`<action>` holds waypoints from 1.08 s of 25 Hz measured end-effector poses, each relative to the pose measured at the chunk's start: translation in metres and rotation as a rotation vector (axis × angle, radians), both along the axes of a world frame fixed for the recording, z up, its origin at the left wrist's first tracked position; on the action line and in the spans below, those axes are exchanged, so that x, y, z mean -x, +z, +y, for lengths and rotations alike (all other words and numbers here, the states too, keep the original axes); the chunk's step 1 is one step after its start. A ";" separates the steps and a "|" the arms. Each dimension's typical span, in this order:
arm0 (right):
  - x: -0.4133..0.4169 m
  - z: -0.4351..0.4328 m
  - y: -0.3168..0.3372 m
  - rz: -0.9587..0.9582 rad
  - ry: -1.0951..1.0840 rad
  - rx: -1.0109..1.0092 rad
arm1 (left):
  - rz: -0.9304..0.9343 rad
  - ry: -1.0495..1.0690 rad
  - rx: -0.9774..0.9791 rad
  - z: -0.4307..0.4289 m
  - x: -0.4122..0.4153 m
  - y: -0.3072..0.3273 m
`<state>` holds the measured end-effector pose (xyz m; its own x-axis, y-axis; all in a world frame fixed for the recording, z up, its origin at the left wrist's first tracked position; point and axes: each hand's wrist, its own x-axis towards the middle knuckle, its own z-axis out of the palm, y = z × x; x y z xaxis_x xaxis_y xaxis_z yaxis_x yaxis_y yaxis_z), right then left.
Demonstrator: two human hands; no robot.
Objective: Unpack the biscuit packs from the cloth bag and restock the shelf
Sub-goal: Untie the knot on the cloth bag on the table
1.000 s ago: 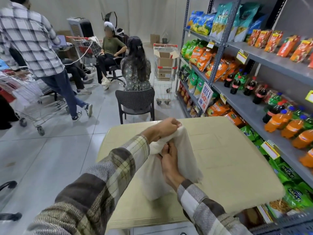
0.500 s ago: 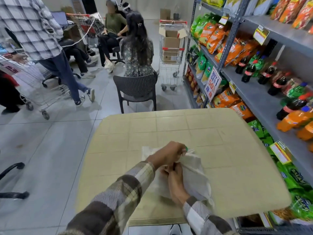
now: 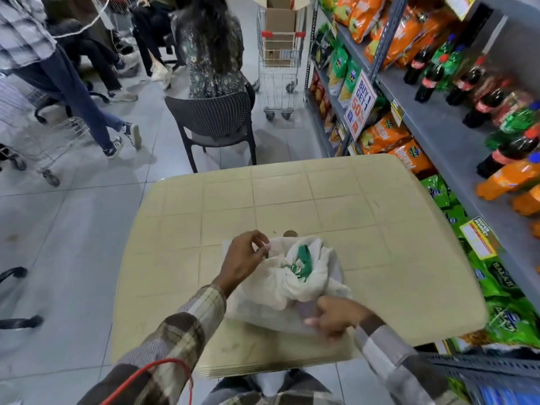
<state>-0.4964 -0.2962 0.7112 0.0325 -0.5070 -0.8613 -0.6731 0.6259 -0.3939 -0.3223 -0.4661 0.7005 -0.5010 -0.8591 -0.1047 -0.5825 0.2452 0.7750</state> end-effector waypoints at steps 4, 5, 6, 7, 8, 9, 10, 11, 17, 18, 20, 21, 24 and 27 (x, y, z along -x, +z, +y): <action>0.045 -0.046 0.018 0.360 -0.100 0.469 | -0.235 -0.237 0.072 -0.008 0.011 -0.010; 0.045 -0.057 0.014 0.376 -0.233 0.624 | -0.290 -0.297 0.106 -0.005 0.017 -0.013; 0.043 -0.067 0.007 0.365 -0.326 0.703 | -0.343 -0.347 0.139 -0.002 0.024 -0.016; 0.039 -0.073 -0.004 0.335 -0.346 0.707 | -0.400 -0.386 0.171 0.003 0.031 -0.019; 0.033 -0.074 -0.019 0.299 -0.304 0.663 | -0.462 -0.411 0.206 0.007 0.037 -0.023; 0.025 -0.073 -0.033 0.257 -0.228 0.599 | -0.524 -0.421 0.240 0.010 0.042 -0.026; 0.019 -0.069 -0.047 0.221 -0.148 0.546 | -0.572 -0.420 0.263 0.012 0.044 -0.029; 0.013 -0.064 -0.058 0.206 -0.081 0.526 | -0.604 -0.415 0.267 0.013 0.045 -0.031; -0.006 -0.052 -0.088 0.386 0.106 0.657 | -0.615 -0.371 0.231 0.016 0.033 -0.033; -0.009 -0.051 -0.089 0.367 0.087 0.684 | -0.608 -0.362 0.226 0.017 0.030 -0.033; -0.012 -0.052 -0.088 0.326 0.008 0.751 | -0.592 -0.338 0.210 0.021 0.022 -0.032; -0.013 -0.052 -0.085 0.309 -0.031 0.790 | -0.588 -0.334 0.199 0.023 0.018 -0.032; -0.014 -0.053 -0.076 0.242 -0.130 0.940 | -0.521 -0.290 0.148 0.027 0.012 -0.028; -0.019 -0.053 -0.064 0.136 -0.385 0.996 | -0.340 -0.097 0.020 0.028 0.012 -0.018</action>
